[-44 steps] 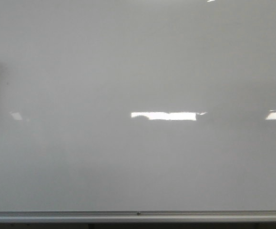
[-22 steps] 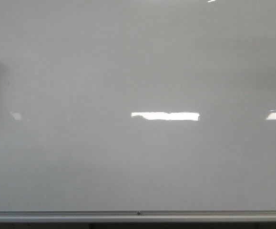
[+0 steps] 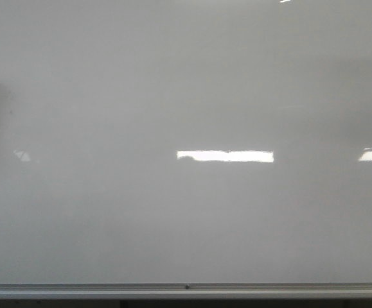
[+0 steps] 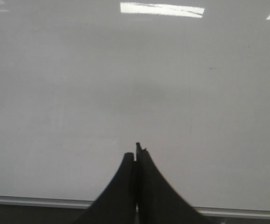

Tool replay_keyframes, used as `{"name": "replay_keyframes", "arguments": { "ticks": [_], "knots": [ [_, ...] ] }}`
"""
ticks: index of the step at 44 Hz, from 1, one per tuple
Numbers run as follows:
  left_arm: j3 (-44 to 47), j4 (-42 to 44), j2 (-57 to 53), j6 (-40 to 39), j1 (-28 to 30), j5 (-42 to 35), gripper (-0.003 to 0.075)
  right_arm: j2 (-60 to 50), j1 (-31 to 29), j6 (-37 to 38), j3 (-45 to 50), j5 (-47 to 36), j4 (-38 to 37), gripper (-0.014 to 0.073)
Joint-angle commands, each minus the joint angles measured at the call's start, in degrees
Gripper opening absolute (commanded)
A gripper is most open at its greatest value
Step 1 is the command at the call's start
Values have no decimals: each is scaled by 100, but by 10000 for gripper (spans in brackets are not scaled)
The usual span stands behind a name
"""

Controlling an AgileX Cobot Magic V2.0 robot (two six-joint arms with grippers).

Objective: Write number 2 on whiteboard

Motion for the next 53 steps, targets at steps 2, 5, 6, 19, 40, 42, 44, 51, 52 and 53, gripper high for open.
{"name": "replay_keyframes", "arguments": {
  "ticks": [2, 5, 6, 19, 40, 42, 44, 51, 52, 53],
  "knots": [
    [-195, -55, 257, -65, 10, -296, -20, 107, -12, -84, -146, -317, -10, 97],
    [-195, -55, 369, -65, 10, -295, -2, 107, -12, -117, -146, -317, -10, 260],
    [-195, -69, 411, -65, 10, -295, 14, 107, -12, -117, -146, -322, -10, 313],
    [-195, -189, 1134, -65, 10, -545, 486, 107, -12, -117, -146, -321, -10, 538],
    [-698, -458, 3260, -65, -12, -1248, 493, 107, -12, -117, -146, -389, 0, 538],
    [-759, -458, 3478, -65, -12, -1356, 493, 107, -12, -117, -146, -389, 0, 538],
    [-816, -458, 3634, -65, -12, -1450, 493, 107, -12, -117, -146, -389, 0, 538],
    [-1020, -458, 4250, -65, -12, -1698, 493, 107, -12, -117, -146, -389, 0, 538],
    [-1060, -458, 4336, -65, -12, -1730, 493, 107, -12, -117, -146, -389, 0, 538],
    [-1090, -458, 4396, -65, -12, -1759, 493, 107, -12, -117, -146, -389, 0, 538]
  ]
}}
